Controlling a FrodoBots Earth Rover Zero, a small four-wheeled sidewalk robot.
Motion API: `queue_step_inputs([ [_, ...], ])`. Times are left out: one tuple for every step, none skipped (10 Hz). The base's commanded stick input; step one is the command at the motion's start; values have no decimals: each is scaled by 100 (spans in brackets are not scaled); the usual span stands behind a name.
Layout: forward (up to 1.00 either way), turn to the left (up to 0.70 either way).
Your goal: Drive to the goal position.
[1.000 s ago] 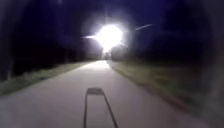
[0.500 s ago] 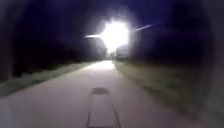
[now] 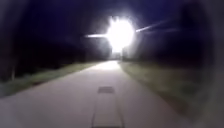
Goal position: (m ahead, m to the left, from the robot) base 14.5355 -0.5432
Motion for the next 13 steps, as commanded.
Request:
queue_step_inputs([
  [100,0],
  [100,0],
  [100,0],
  [100,0],
  [100,0],
  [100,0],
  [100,0],
  [100,0],
  [100,0],
  [100,0],
  [100,0],
  [100,0],
  [100,0],
])
